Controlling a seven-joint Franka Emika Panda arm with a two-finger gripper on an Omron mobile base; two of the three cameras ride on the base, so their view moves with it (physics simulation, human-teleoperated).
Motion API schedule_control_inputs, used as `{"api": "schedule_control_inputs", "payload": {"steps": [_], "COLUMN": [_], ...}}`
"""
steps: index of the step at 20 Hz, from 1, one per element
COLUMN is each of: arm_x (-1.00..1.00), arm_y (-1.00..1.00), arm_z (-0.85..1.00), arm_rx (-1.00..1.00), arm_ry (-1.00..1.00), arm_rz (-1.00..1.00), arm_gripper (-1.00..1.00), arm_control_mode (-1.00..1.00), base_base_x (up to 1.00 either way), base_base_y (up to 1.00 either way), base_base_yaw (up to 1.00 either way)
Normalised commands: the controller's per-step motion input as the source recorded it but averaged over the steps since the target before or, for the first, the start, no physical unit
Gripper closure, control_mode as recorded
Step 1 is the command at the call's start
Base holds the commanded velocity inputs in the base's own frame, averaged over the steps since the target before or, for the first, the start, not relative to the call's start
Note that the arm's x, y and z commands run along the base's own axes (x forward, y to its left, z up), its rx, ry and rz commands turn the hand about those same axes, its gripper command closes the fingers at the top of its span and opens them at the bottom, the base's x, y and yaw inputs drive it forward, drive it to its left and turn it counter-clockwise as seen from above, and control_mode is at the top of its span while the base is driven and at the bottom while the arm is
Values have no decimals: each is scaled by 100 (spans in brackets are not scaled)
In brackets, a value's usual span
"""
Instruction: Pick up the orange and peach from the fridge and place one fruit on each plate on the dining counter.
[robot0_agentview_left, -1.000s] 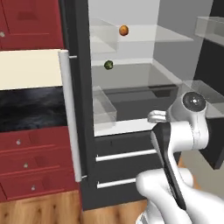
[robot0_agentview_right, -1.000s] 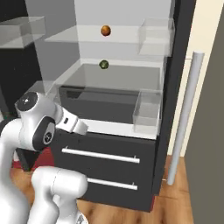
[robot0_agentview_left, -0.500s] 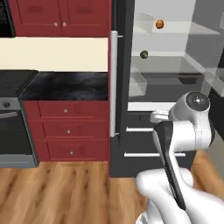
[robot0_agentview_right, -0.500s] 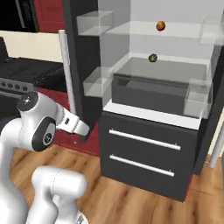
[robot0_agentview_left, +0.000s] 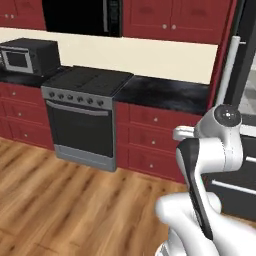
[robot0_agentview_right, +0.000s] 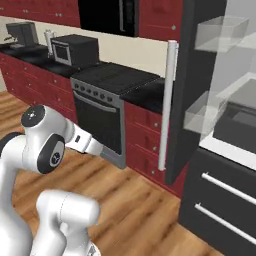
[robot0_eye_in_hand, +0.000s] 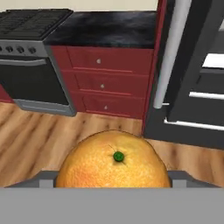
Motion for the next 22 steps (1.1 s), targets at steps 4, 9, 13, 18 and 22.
{"api": "schedule_control_inputs", "payload": {"steps": [4, 9, 13, 18, 22], "arm_x": [0, 0, 0, 0, 0], "arm_y": [0, 0, 0, 0, 0], "arm_z": [0, 0, 0, 0, 0], "arm_rx": [0, 0, 0, 0, 0], "arm_ry": [0, 0, 0, 0, 0], "arm_rz": [0, 0, 0, 0, 0], "arm_gripper": [100, 100, 100, 100, 100], "arm_control_mode": [100, 100, 100, 100, 100], "base_base_x": [79, 95, 100, 100, 100], "base_base_y": [72, 82, 72, 52, 10], "base_base_yaw": [46, 40, 33, 33, 32]}}
